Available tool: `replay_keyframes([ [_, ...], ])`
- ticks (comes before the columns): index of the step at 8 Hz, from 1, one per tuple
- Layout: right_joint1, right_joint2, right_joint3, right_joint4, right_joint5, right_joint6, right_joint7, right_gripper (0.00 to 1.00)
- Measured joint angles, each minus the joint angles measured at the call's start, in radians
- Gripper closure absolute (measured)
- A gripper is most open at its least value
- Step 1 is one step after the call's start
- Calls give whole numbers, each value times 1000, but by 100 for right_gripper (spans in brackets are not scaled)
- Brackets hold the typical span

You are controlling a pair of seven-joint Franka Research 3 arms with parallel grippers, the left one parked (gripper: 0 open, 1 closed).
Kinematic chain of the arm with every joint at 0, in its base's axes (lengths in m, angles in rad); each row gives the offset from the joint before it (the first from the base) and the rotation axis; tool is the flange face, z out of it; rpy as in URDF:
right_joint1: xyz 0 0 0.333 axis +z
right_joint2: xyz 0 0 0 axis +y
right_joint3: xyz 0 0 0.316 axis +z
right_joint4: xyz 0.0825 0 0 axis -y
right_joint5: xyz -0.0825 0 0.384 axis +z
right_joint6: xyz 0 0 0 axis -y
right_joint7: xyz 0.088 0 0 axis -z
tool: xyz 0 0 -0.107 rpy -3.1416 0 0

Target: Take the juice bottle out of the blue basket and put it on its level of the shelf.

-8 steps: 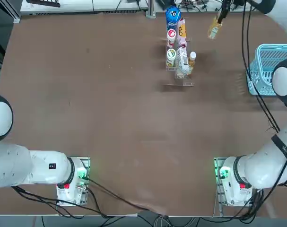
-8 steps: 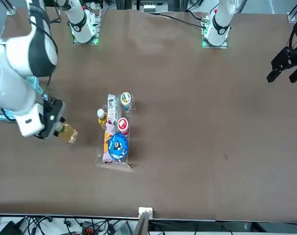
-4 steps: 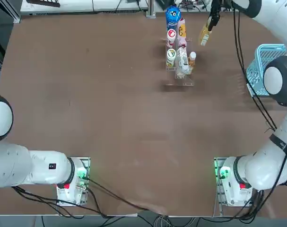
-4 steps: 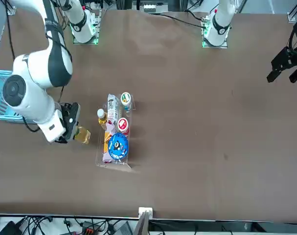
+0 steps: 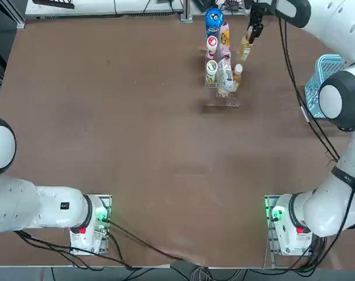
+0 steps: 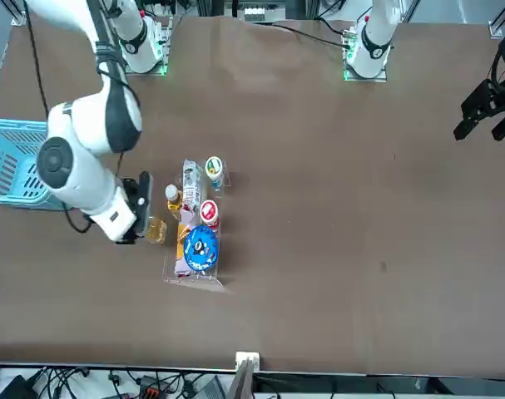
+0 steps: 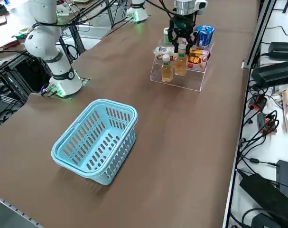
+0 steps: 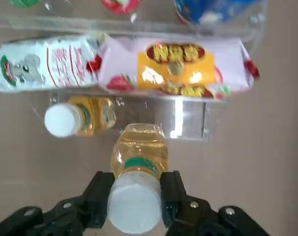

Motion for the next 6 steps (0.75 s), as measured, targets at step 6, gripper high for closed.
replay_keyframes([
  [6, 33, 38, 0, 0, -56, 52, -55, 45],
])
